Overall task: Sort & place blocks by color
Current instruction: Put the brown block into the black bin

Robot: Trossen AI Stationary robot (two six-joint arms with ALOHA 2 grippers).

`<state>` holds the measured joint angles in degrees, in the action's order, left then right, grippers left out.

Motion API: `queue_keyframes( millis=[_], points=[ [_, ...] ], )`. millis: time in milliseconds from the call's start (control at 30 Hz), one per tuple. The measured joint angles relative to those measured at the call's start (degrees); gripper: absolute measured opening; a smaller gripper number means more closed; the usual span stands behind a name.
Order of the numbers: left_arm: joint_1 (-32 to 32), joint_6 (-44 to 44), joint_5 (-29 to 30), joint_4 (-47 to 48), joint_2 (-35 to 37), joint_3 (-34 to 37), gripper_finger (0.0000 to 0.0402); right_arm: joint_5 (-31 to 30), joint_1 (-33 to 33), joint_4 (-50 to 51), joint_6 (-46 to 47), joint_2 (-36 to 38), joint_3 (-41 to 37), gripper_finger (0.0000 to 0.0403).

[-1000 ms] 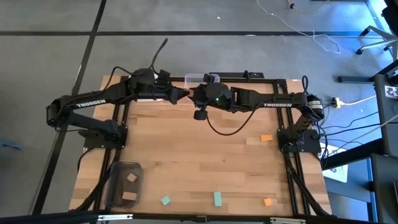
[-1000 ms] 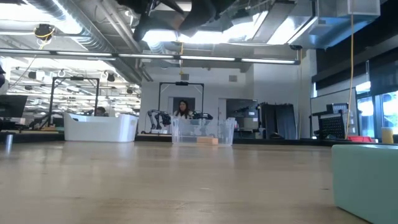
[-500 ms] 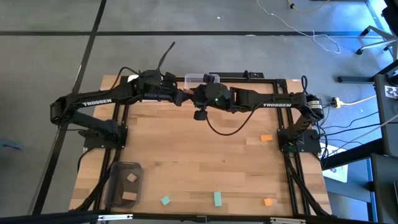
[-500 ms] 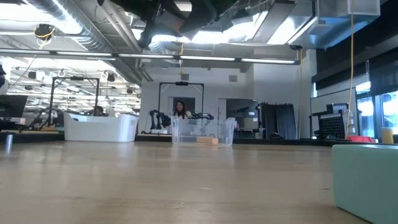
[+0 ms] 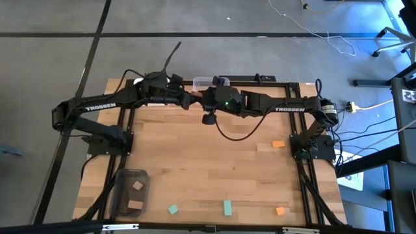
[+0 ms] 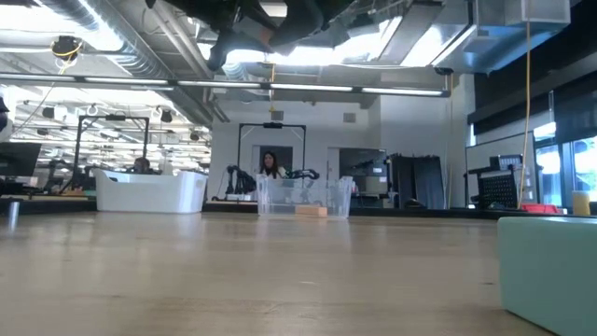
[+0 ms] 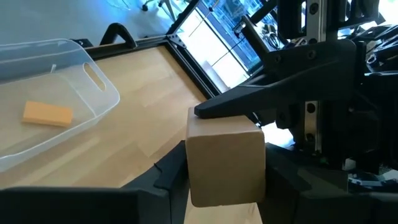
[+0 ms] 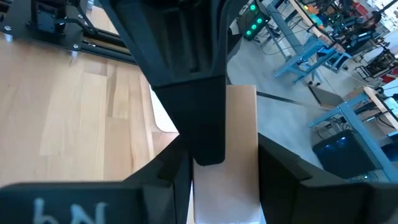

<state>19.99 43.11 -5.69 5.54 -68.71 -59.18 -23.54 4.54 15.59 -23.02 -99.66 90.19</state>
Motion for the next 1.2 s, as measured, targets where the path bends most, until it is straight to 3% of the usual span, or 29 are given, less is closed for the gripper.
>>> queue_keyframes(
  millis=[467, 700, 967, 1200],
  points=[
    [0.3, -1.4, 0.5, 0.2, 0.0, 0.0, 0.0124, 0.7, 0.0, 0.3, 0.1, 0.0, 0.0, 0.0131],
    [0.3, -3.2, 0.3, 1.5, 0.1, 0.0, 0.0122, 1.8, 0.0, 0.8, 0.5, 0.0, -0.1, 0.0194],
    [0.4, -3.4, 2.1, 3.7, 0.2, -0.1, 0.0122, 1.1, 0.0, 0.8, 0.4, -0.1, -0.1, 0.0204],
    [0.4, -3.8, 3.6, 7.2, 0.9, -0.1, 0.0122, -3.6, -0.1, 0.8, 0.2, -0.1, -0.1, 0.0206]
  ],
)
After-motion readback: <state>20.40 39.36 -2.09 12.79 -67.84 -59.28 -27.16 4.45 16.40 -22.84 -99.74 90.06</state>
